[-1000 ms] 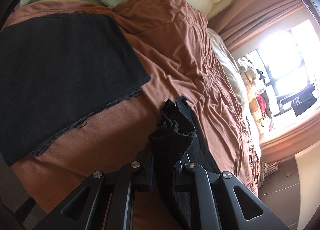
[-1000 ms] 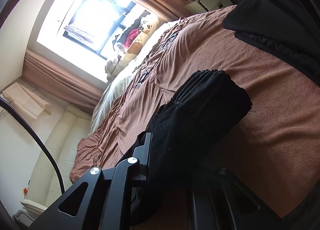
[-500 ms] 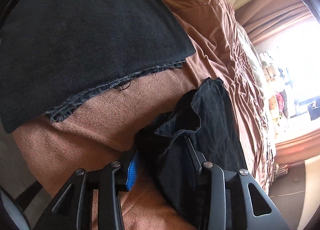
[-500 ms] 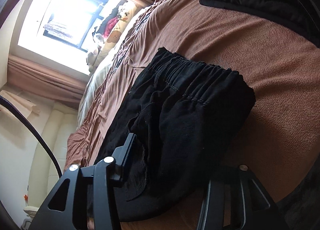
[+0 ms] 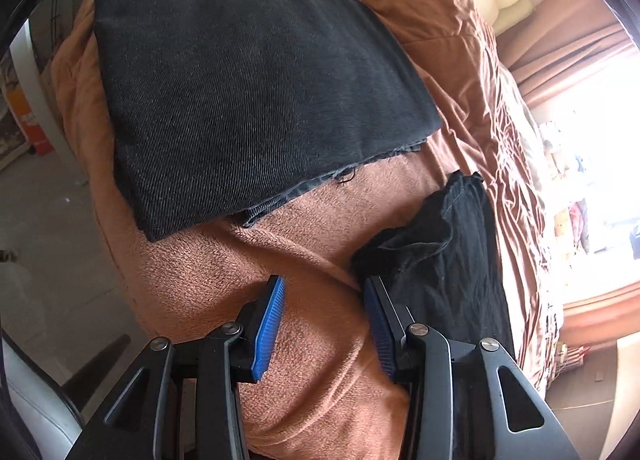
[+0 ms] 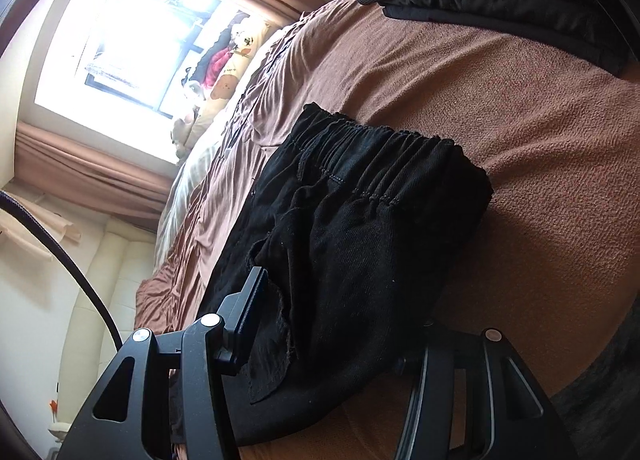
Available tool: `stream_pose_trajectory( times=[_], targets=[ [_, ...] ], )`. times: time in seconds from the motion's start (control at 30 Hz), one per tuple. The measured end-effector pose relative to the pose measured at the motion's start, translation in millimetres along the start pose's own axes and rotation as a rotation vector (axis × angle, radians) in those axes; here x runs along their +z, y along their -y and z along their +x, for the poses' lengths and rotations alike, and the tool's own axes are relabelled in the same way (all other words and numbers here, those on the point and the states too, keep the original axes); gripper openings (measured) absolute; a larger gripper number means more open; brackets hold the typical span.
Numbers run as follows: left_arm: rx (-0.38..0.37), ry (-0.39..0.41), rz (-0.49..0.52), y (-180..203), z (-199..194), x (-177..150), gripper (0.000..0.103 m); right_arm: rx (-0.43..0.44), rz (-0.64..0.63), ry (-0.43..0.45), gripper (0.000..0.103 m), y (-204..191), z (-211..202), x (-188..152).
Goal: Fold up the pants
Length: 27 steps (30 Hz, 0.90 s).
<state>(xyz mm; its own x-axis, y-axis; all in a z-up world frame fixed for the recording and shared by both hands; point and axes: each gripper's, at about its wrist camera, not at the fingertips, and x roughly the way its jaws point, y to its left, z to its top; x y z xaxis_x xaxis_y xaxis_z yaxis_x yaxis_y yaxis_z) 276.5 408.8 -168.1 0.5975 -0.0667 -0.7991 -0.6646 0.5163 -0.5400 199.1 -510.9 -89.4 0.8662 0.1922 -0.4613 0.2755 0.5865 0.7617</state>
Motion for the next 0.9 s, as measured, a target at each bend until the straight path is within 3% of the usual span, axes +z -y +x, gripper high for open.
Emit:
stream_pose_trajectory(
  times=[0.2, 0.37, 0.7, 0.9],
  targets=[
    [0.022, -0.008, 0.029, 11, 14, 7, 0.043, -0.002, 0.009, 0.008, 0.049, 13, -4, -7],
    [0.042, 0.002, 0.043, 20, 23, 12, 0.024, 0.003, 0.014, 0.016, 0.049, 15, -7, -5],
    [-0.017, -0.073, 0.024, 19, 32, 7, 0.024, 0.012, -0.005, 0.023, 0.049, 15, -10, -9],
    [-0.037, -0.057, 0.003, 15, 40, 7, 0.024, 0.016, 0.023, 0.023, 0.049, 20, -5, -7]
  ],
)
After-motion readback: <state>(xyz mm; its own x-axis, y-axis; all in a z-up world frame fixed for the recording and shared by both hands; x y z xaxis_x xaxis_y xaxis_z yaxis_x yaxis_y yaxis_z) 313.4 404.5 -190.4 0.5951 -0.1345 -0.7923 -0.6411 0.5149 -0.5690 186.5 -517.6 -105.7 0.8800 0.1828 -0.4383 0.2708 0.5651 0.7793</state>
